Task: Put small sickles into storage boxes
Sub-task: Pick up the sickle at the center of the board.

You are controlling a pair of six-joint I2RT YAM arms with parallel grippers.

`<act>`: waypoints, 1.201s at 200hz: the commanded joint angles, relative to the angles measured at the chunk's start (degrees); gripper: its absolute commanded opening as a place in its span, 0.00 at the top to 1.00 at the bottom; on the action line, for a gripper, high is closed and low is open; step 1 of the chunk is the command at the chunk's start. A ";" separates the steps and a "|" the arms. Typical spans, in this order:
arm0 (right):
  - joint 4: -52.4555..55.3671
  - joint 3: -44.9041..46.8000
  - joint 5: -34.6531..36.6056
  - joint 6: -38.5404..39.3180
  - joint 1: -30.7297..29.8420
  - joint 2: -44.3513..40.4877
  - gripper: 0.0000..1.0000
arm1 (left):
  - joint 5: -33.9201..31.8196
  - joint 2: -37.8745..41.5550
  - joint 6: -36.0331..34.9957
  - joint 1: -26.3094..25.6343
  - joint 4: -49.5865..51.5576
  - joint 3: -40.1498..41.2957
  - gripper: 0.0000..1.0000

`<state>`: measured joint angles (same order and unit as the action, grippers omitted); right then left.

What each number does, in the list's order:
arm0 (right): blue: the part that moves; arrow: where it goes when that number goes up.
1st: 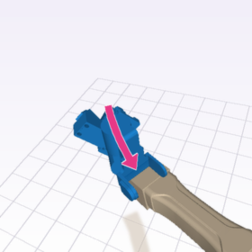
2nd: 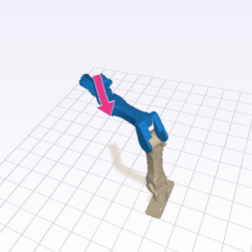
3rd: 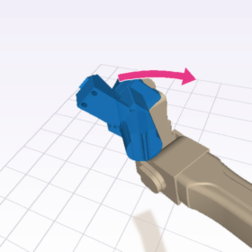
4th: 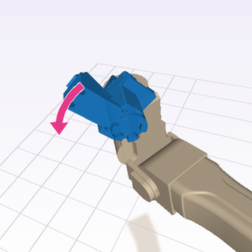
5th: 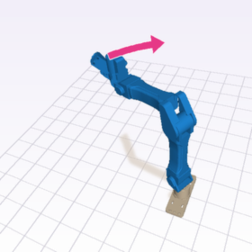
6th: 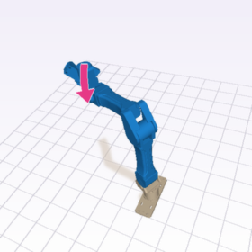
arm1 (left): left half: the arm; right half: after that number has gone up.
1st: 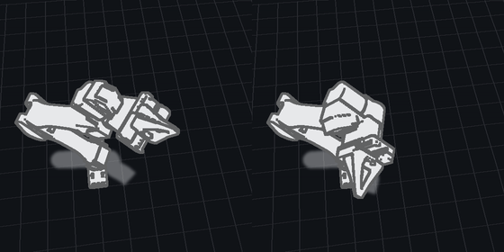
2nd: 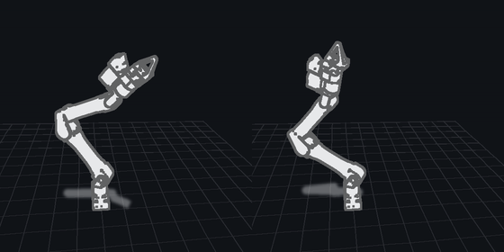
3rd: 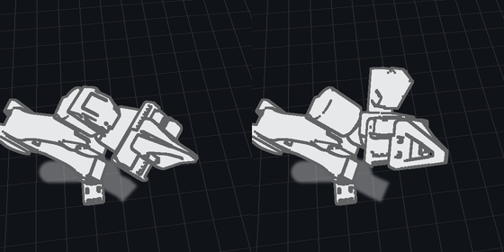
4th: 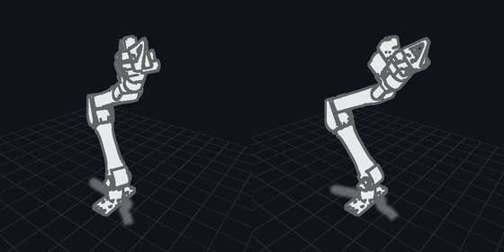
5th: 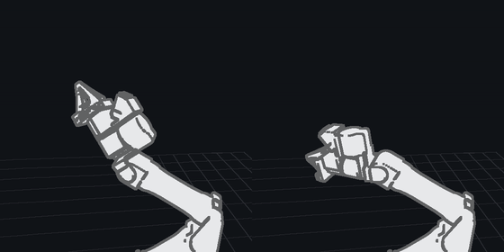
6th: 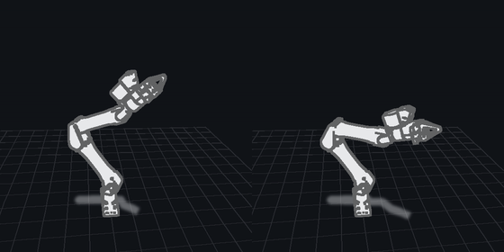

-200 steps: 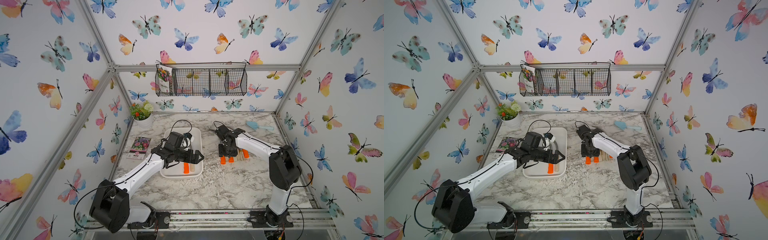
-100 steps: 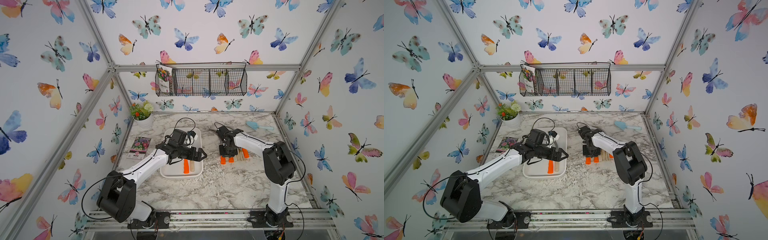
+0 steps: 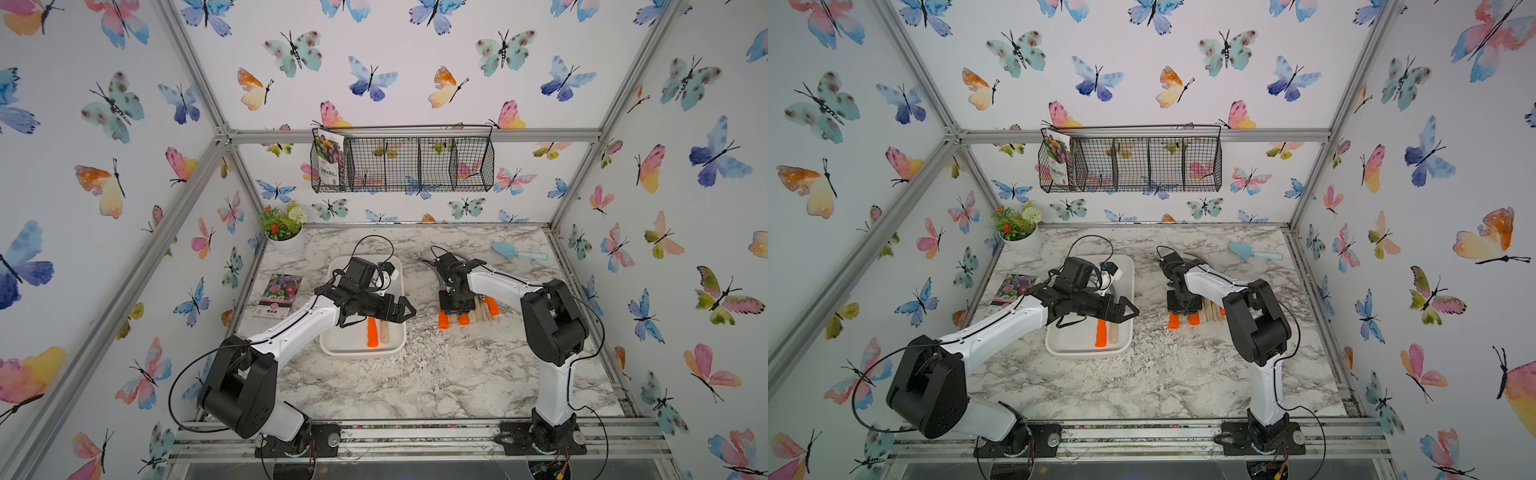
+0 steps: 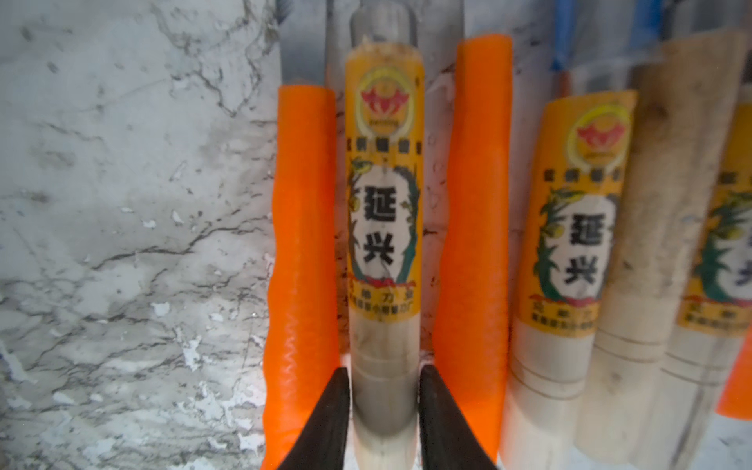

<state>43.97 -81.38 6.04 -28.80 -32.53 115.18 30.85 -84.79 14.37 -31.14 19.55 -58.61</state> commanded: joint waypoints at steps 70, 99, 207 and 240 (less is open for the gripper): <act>0.58 -0.11 -0.73 0.85 0.45 1.42 0.85 | 1.31 -0.40 -1.97 -0.29 2.49 -3.09 0.02; 2.33 -2.04 0.17 0.38 0.45 0.17 0.94 | 1.10 0.17 -2.24 -0.24 3.36 -3.53 0.02; 6.20 -5.01 0.04 -0.99 0.41 -4.73 0.97 | 0.25 3.83 -2.06 -0.24 5.93 -4.32 0.01; 6.31 -5.01 -0.94 -1.45 0.45 -5.64 0.98 | -0.09 5.75 -1.80 -0.25 6.62 -3.72 0.02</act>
<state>48.84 -84.93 5.74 -29.15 -32.34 111.35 30.98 -81.82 13.04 -31.14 24.38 -61.30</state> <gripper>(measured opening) 0.257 0.984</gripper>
